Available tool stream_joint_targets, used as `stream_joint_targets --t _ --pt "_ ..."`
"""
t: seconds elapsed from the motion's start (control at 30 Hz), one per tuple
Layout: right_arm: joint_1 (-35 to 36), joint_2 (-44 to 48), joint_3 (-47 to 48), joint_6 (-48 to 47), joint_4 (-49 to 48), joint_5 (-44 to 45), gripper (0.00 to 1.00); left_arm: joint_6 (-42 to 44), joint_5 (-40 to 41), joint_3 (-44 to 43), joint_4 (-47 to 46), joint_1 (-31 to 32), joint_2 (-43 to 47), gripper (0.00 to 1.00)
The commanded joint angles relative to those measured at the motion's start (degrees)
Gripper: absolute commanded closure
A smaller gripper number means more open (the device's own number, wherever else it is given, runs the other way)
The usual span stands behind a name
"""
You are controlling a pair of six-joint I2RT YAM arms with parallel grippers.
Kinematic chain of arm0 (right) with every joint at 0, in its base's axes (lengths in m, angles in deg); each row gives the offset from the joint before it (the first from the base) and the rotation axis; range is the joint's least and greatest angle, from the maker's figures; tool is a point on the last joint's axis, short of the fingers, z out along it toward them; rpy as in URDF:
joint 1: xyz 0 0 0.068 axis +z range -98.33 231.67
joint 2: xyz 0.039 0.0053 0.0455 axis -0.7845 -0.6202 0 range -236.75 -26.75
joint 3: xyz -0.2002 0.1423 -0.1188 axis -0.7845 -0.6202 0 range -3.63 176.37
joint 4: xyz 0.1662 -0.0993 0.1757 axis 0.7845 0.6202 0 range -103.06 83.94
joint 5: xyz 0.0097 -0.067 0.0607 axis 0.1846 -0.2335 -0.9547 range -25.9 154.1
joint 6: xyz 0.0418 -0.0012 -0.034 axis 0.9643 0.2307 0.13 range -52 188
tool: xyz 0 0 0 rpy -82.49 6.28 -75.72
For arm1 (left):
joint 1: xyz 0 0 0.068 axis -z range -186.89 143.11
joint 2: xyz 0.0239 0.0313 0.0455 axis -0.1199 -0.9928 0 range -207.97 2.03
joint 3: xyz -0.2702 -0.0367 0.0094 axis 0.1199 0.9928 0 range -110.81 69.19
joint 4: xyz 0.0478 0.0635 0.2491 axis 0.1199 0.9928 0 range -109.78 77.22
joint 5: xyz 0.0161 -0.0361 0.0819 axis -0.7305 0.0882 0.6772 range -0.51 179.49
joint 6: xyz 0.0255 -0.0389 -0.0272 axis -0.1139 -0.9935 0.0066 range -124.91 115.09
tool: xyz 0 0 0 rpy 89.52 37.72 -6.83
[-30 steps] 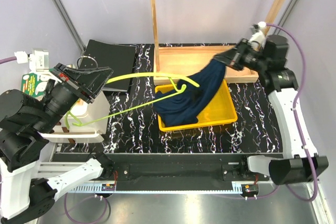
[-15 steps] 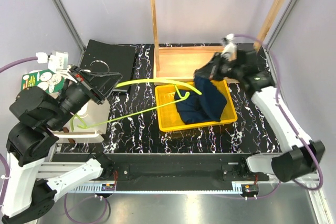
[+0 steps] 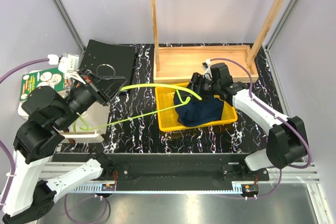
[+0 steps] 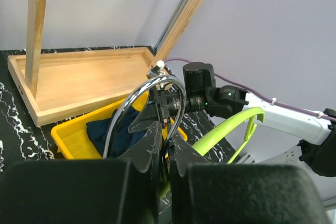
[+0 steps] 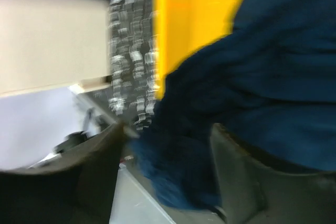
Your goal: Remove the shorts from the hanger
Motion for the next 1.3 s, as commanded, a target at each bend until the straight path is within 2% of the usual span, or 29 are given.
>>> stream_joint_targets --t 0.0,0.13,0.2,0.3,0.43,0.53,0.67,0.73,0.8,0.93,1.03,1.17,1.27 --pt "-4.21 2.37 2.85 -4.42 11.84 12.44 0.23 2.29 -2.71 0.17 -4.38 -0.02 -2.81 1.0" --pt "-9.58 9.23 2.5 -7.31 25.28 30.87 0.19 6.33 -3.94 -1.41 -2.88 -0.02 -6.67 1.0" --pt "-9.67 14.22 2.24 -7.85 27.24 32.16 0.17 7.83 -4.99 -2.64 -2.27 -0.02 -9.75 1.0" --pt "-9.59 20.99 2.15 -8.73 27.86 22.08 0.14 11.08 -5.96 -4.04 -2.0 -0.11 -14.49 1.0" --pt "-9.59 29.35 0.49 -5.66 22.53 2.08 0.1 15.9 -3.86 -6.67 -1.39 0.07 -19.77 1.0" --pt "-9.59 34.98 0.13 -4.51 18.47 -6.66 0.07 19.51 -2.54 -9.92 1.76 0.07 -23.46 1.0" --pt "-9.59 39.91 -0.3 -5.48 15.48 -11.25 0.03 21.28 -3.67 -12.74 4.94 0.15 -26.89 1.0" --pt "-9.5 40.09 -2.41 -3.11 9.61 -19.11 0.04 20.32 -7.01 -12.92 4.85 0.24 -27.07 1.0" --pt "-8.36 39.48 -5.65 -0.57 4.78 -23.11 0.08 18.83 -11.04 -13.27 4.85 0.33 -27.6 1.0" --pt "-0.29 39.57 -7.34 -3.28 7.03 -15.93 0.08 16.72 -16.24 -13.8 4.07 0.42 -28.3 1.0" --pt "1.04 39.04 -7.43 -5.12 10.28 -11.53 0.09 15.66 -19.58 -13.8 3.1 0.59 -28.3 1.0" --pt "1.48 40.87 -7.52 -5.39 10.46 -11.96 0.15 14.69 -21.6 -13.98 2.74 0.68 -28.04 1.0" --pt "1.49 42.28 -5.16 -8.11 15.02 -8.72 0.15 14.25 -22.84 -14.07 2.66 0.68 -28.04 1.0"
